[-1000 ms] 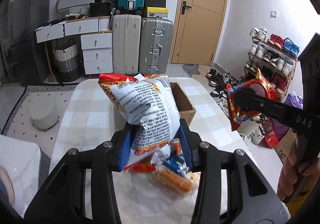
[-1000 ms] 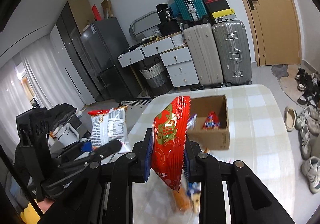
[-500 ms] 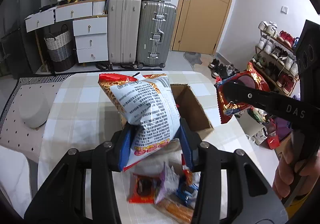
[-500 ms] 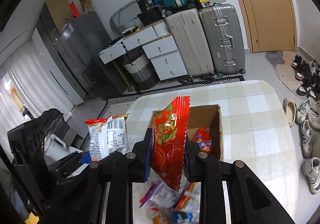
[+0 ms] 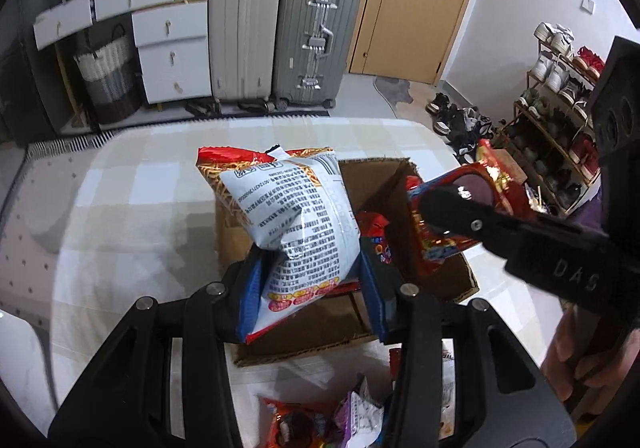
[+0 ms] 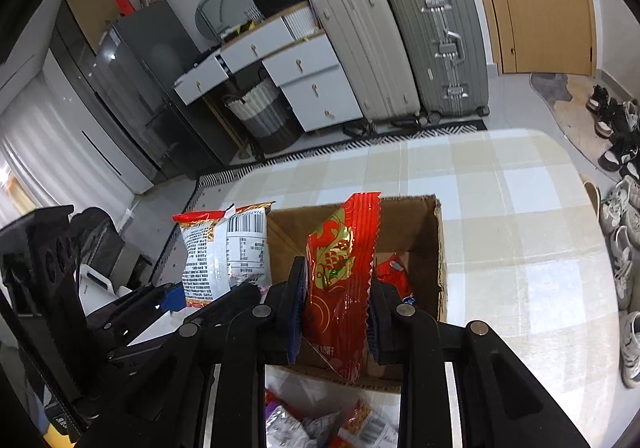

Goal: Organize snacks
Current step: 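Lower both held snacks into the cardboard box, then open both tools to release the snacks into the box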

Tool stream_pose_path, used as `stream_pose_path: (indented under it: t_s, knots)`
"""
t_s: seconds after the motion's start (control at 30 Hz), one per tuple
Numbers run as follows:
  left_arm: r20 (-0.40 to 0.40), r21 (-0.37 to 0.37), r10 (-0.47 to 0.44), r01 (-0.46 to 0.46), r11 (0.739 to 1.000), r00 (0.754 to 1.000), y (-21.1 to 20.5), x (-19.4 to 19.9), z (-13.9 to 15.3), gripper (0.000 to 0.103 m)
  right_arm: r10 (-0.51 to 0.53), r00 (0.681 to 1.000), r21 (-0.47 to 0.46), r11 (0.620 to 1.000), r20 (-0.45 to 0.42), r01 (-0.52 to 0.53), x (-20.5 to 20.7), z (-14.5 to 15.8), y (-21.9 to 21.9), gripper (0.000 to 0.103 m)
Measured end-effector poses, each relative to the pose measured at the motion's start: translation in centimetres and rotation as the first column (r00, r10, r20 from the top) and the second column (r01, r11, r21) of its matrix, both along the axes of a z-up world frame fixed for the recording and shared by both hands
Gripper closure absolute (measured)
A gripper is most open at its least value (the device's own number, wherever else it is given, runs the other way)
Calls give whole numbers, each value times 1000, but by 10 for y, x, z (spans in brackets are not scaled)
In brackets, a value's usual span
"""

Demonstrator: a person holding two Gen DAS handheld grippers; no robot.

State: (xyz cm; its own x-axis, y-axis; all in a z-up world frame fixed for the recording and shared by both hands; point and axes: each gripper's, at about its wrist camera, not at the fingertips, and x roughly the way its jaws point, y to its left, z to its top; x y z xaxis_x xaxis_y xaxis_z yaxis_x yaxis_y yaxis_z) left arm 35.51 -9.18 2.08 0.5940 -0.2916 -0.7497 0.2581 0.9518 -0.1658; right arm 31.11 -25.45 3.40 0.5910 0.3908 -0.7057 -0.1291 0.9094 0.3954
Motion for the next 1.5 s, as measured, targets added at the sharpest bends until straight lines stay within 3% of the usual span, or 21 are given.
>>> stream_pose_path:
  t_s: [0.6,0.97,1.07,1.2,1.5]
  knots:
    - [-58,32,25,-23,999,998,-12,55,-60,62,31,995,-18,999,-94,-33,21,-43,8,78]
    - [-85,45,60,-57,997,995,3,38,-77,60,39,994,-64,997,-101,-46,16,-38,14,78]
    - [-68,56,54,-51,997,996,3,35,-70,50,32,995,-62,997,-91,-38,15,-33,13,77]
    - [-16,92,71,-70,993,997,4,19,-54,20,25,998,-71,997,-58,-29,9,-23,11,77]
    - [-8,126,79,-78,989,997,7,-20,-19,20,-11,1000,-51,999,-20,10,-22,10,-8,76]
